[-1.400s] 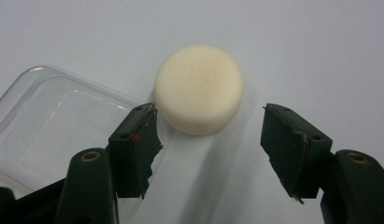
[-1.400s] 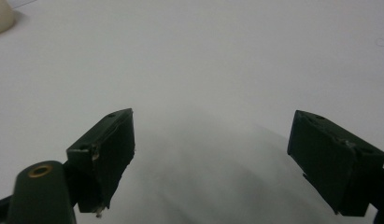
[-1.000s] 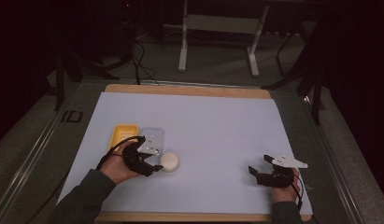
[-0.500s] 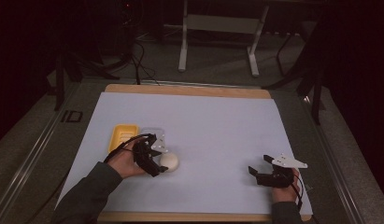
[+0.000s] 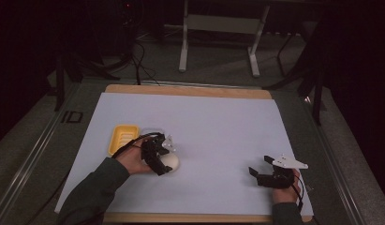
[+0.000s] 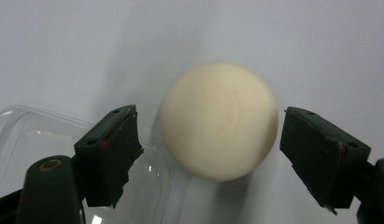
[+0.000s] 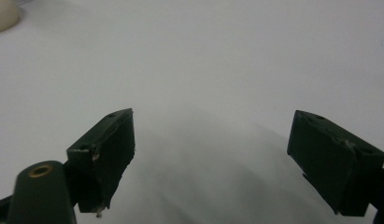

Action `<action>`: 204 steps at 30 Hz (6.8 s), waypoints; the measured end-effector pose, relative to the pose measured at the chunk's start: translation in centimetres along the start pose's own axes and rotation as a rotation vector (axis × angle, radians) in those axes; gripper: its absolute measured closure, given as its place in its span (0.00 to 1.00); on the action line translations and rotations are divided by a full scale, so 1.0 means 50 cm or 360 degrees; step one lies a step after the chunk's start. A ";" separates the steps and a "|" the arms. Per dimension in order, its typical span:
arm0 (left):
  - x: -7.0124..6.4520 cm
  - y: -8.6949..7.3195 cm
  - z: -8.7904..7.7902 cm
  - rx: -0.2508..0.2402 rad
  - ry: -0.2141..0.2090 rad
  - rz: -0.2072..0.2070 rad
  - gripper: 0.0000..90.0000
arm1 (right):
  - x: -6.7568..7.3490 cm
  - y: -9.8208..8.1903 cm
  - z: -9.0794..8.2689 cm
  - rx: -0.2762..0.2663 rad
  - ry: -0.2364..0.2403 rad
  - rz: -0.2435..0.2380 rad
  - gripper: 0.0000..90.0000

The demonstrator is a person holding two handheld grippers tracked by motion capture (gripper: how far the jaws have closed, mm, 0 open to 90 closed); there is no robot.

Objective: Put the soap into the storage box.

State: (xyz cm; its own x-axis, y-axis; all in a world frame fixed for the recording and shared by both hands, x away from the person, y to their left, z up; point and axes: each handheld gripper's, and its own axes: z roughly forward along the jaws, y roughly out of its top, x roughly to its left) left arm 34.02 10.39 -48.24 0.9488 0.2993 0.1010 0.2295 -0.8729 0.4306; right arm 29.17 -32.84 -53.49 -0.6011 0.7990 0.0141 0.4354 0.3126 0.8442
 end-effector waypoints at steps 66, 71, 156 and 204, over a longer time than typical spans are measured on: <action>0.021 0.036 0.071 0.0304 -0.0200 0.0044 0.28 | 0.000 0.000 0.000 0.0005 0.0008 -0.0005 0.17; 0.021 0.038 0.068 0.0277 -0.0194 0.0038 0.28 | 0.000 0.000 0.000 0.0005 0.0009 -0.0007 0.17; 0.105 -0.038 -0.098 0.0153 0.0112 -0.0579 0.29 | 0.003 0.000 -0.001 -0.0005 0.0005 -0.0019 0.17; 0.141 -0.103 -0.119 0.0097 0.0306 -0.0894 0.29 | 0.003 0.000 0.000 -0.0001 0.0003 -0.0025 0.17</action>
State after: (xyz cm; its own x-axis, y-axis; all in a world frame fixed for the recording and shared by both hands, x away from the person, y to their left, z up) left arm 38.25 19.31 -44.40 0.6234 0.7811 0.0357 0.7024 -0.5794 0.4134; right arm 29.08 -32.72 -53.50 -0.6090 0.7932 0.0020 0.4255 0.3245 0.8448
